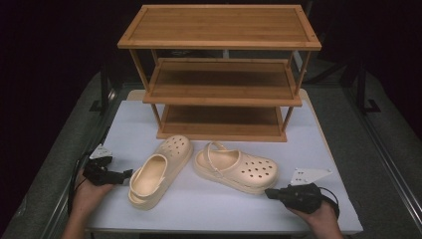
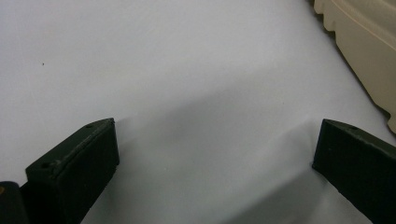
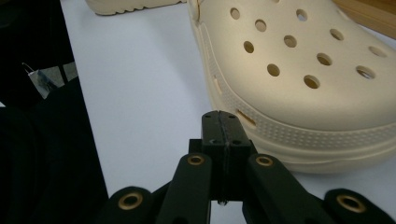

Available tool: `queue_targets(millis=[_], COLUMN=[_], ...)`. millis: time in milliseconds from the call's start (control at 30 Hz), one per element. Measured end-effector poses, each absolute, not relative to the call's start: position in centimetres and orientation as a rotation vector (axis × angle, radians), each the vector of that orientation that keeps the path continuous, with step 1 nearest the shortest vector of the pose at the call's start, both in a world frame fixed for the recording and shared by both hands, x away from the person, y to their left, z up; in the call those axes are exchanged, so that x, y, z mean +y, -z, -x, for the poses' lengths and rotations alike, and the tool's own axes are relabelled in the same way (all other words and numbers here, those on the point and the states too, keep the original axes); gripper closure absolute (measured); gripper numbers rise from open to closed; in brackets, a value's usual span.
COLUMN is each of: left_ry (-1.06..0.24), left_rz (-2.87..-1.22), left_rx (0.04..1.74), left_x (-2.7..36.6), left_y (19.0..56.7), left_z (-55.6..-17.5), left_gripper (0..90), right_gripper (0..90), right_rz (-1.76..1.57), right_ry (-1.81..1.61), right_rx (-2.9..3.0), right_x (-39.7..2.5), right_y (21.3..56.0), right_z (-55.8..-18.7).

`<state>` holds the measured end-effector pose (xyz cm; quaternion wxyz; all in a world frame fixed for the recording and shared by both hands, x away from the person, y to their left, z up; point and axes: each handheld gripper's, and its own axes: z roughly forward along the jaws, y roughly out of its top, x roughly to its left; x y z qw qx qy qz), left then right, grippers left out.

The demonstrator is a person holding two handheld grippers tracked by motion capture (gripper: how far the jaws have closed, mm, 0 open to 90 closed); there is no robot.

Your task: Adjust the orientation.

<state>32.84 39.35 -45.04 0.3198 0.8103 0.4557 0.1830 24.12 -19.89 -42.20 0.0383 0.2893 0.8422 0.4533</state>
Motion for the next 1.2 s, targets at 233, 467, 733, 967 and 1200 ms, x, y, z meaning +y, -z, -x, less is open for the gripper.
queue_targets(millis=[233,467,733,967,1200], left_ry=[-0.48,-0.48,-0.479,-0.479,-0.479], left_rz=[-2.131,-2.131,-2.13,-2.13,-2.13], left_rx=[1.198,1.198,1.199,1.199,1.199], left_x=[39.4,39.4,39.4,39.4,39.4], left_y=[45.0,45.0,45.0,45.0,45.0], left_z=[-32.9,-32.9,-32.9,-32.9,-32.9], left_gripper=[0.0,0.0,0.0,0.0,0.0], right_gripper=[90.0,90.0,90.0,90.0,90.0], right_rz=[-0.909,-0.942,-0.957,-0.995,-1.015], right_ry=[-1.32,-1.289,-1.269,-1.281,-1.239], right_rx=[2.607,2.61,2.589,2.567,2.542], right_x=[-19.4,-19.4,-19.6,-20.1,-20.3], right_y=[43.1,43.8,43.9,44.0,43.9], right_z=[-25.0,-25.9,-26.3,-27.4,-28.9])
